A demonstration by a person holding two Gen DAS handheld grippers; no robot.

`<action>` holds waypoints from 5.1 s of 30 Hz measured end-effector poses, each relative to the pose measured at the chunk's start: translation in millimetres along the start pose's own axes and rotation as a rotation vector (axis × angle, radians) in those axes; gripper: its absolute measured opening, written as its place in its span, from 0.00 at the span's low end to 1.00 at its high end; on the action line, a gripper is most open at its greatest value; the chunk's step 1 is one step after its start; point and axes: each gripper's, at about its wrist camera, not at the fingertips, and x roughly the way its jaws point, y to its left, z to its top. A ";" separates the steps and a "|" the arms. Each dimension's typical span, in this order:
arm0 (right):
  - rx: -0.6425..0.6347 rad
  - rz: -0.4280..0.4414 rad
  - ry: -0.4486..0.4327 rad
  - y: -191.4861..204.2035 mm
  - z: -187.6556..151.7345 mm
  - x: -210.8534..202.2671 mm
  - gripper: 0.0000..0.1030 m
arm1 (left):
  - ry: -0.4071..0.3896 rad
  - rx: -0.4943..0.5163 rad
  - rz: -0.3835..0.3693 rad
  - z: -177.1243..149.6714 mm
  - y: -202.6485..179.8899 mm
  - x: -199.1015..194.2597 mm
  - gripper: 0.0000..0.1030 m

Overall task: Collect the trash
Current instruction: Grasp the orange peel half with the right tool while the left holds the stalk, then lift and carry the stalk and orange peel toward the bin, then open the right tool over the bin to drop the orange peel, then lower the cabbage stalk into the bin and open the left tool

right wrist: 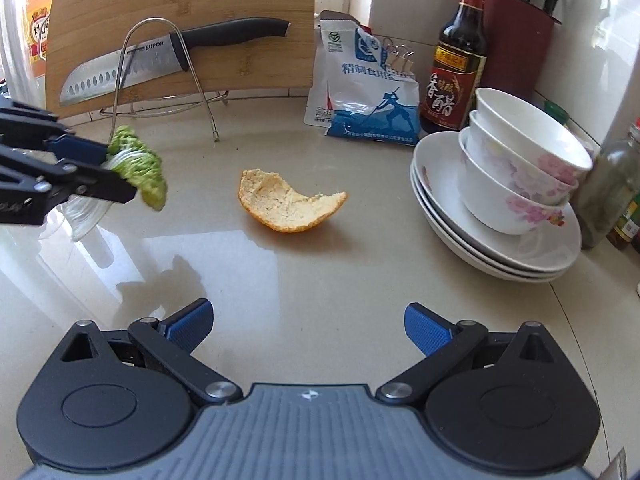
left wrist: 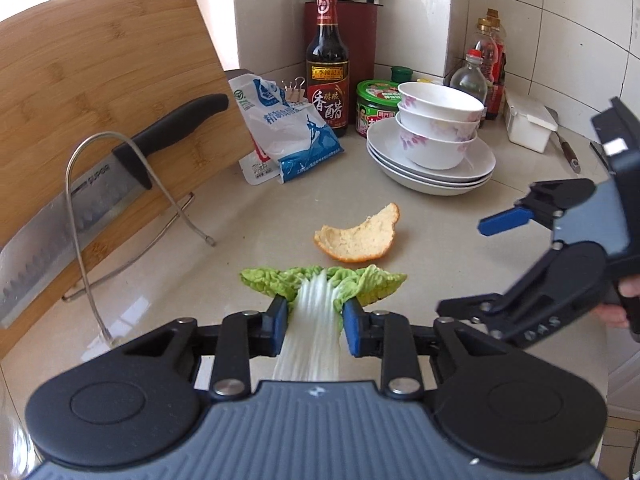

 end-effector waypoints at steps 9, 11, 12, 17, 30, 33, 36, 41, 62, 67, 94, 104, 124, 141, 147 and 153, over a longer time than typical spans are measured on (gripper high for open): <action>-0.022 0.019 0.004 9.3 28.4 47.9 1.00 | -0.021 -0.070 0.045 -13.6 2.5 -20.7 0.27; -0.031 0.015 -0.004 13.6 33.7 55.0 1.00 | -0.030 -0.077 0.056 -13.2 4.1 -23.6 0.27; -0.037 0.014 -0.006 15.5 35.8 58.1 1.00 | -0.035 -0.079 0.061 -12.9 5.1 -24.7 0.27; -0.043 0.016 -0.021 21.9 45.5 69.5 0.96 | -0.049 -0.099 0.071 -12.1 10.0 -28.5 0.27; -0.011 0.016 -0.042 19.2 52.1 66.6 0.73 | -0.037 -0.111 0.065 -15.4 9.7 -24.6 0.27; 0.003 0.020 -0.042 18.0 51.9 61.9 0.66 | -0.032 -0.109 0.055 -15.3 9.9 -23.1 0.27; 0.017 0.019 -0.039 16.7 50.1 56.1 0.59 | -0.030 -0.118 0.042 -15.0 10.1 -22.3 0.27; 0.029 0.019 -0.039 13.6 42.8 40.8 0.54 | -0.023 -0.107 0.024 -14.6 7.2 -23.1 0.27; 0.078 0.042 -0.038 13.2 -31.8 -67.2 0.54 | 0.029 0.024 -0.077 -24.9 -40.5 -43.9 0.27; 0.102 0.029 -0.053 26.9 -52.4 -99.8 0.54 | 0.047 0.076 -0.123 -30.1 -61.3 -53.2 0.27; 0.431 -0.259 0.103 -5.4 -284.0 -169.0 0.55 | 0.067 0.324 -0.469 -54.8 -218.3 -73.6 0.27; 0.527 -0.240 0.183 -25.7 -334.1 -93.0 0.55 | 0.077 0.340 -0.473 -63.0 -242.5 -70.4 0.27; 0.597 -0.252 0.150 -39.9 -372.9 -92.5 0.92 | 0.151 0.348 -0.480 -90.6 -307.1 -30.0 0.27; 0.683 -0.340 0.150 -37.1 -431.2 -160.7 0.94 | 0.298 0.386 -0.349 -163.4 -383.4 78.2 0.27; 0.681 -0.340 0.126 -36.1 -426.0 -173.2 0.94 | 0.326 0.391 -0.304 -171.2 -385.7 101.4 0.30; 0.662 -0.344 0.120 -34.5 -414.3 -179.4 0.94 | 0.305 0.391 -0.291 -174.7 -387.0 104.8 0.72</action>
